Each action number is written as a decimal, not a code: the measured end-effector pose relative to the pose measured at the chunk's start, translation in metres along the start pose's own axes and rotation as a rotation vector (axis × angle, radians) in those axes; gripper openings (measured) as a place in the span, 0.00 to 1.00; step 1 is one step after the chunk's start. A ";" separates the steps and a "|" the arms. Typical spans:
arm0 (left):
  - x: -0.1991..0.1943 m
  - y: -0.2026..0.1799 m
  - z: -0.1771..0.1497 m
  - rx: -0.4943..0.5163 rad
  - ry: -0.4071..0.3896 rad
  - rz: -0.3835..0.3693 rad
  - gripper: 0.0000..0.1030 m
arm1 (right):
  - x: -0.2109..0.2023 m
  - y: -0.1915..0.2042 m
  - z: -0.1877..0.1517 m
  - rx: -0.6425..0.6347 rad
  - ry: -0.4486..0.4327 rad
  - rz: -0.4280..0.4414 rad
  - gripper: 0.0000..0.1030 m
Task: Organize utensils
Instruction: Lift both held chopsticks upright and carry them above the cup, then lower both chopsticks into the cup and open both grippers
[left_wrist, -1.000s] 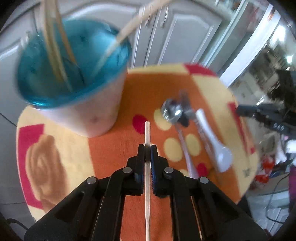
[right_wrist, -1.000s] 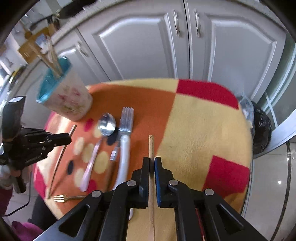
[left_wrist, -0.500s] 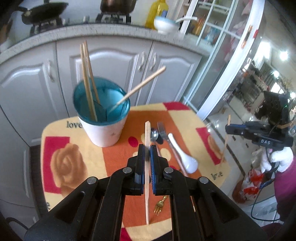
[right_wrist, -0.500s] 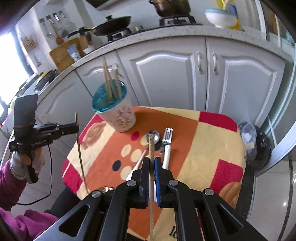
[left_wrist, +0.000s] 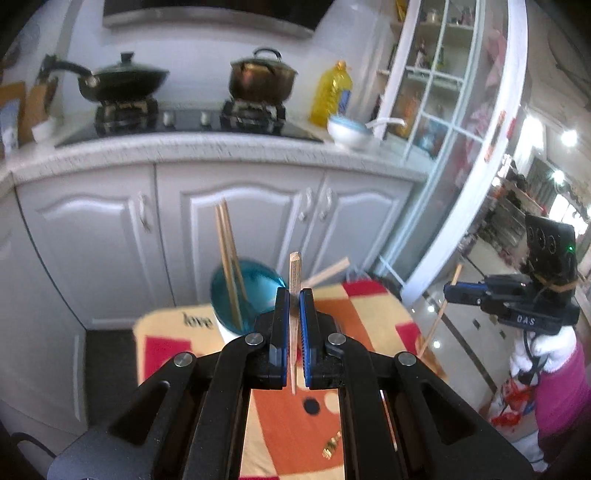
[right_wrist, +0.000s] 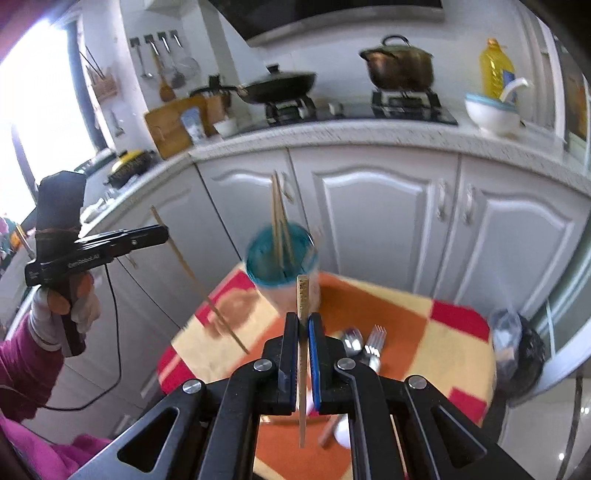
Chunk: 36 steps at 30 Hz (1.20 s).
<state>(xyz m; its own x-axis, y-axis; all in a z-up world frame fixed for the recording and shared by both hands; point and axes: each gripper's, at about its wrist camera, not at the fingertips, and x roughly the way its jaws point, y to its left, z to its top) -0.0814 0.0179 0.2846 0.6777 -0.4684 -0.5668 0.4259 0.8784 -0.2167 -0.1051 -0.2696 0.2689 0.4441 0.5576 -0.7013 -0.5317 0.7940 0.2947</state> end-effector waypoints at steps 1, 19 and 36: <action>-0.002 0.003 0.010 0.001 -0.018 0.017 0.04 | 0.002 0.004 0.011 -0.005 -0.017 0.007 0.05; 0.060 0.037 0.072 0.036 -0.037 0.171 0.04 | 0.084 0.030 0.179 -0.040 -0.190 -0.026 0.05; 0.122 0.047 0.029 0.012 0.074 0.200 0.04 | 0.186 0.014 0.146 -0.008 -0.049 -0.106 0.05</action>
<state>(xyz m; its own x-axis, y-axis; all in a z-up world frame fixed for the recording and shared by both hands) 0.0387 -0.0006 0.2283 0.7040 -0.2760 -0.6544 0.2944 0.9519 -0.0847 0.0759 -0.1192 0.2372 0.5323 0.4822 -0.6958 -0.4856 0.8472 0.2156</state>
